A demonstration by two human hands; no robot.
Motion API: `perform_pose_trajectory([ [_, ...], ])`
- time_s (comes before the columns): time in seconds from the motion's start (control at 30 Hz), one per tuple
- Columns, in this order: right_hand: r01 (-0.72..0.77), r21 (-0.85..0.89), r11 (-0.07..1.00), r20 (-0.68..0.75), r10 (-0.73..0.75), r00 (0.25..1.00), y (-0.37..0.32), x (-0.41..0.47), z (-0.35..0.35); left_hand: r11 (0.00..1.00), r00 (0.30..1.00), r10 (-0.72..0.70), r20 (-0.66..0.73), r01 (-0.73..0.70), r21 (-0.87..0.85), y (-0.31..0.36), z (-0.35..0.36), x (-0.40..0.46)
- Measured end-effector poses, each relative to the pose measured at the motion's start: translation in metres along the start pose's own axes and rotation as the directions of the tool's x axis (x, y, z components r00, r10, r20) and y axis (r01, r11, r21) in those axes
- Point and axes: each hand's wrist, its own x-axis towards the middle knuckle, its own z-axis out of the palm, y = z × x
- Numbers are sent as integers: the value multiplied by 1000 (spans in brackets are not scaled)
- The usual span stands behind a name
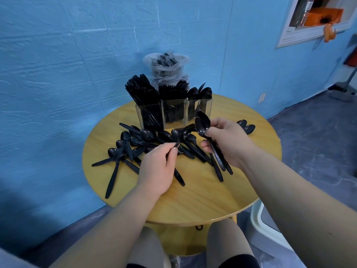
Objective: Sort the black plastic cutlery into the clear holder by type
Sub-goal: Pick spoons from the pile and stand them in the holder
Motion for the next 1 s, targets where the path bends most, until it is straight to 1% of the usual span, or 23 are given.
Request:
perform_pose_trajectory([
  [0.13,-25,30,999,-57,27,998,-1,2,2,999,999,-35,-19,34,-38,-1,0,0],
  [0.27,-19,-24,1000,-21,19,1000,4,3,6,996,999,-53,-13,52,-67,-4,1,1],
  [0.37,-28,69,997,35,25,999,9,3,17,991,998,-60,4,60,-115,-6,2,2],
  [0.43,-25,114,993,46,19,999,11,4,24,990,998,-56,21,59,-130,-7,2,1],
  [0.57,9,137,991,-4,-9,1000,16,6,33,981,996,-64,70,76,-180,-6,3,-1],
  [0.7,26,123,992,-45,-21,999,19,6,36,984,997,-37,71,49,-170,-5,2,-1],
  [0.77,54,57,997,-50,-51,997,20,6,36,990,996,-9,87,21,-137,-3,0,-2],
  [0.83,129,-95,987,-62,-135,989,20,5,34,996,992,11,122,0,-88,0,-2,-2],
  [0.9,213,-255,943,-88,-242,966,19,4,33,999,988,19,151,-14,-32,1,-1,-1],
  [0.93,237,-302,923,-98,-278,956,19,4,32,1000,987,27,156,-27,-5,1,-1,-1],
  [1.0,259,-341,904,-97,-308,947,19,3,31,998,987,45,155,-52,44,1,0,-1],
])
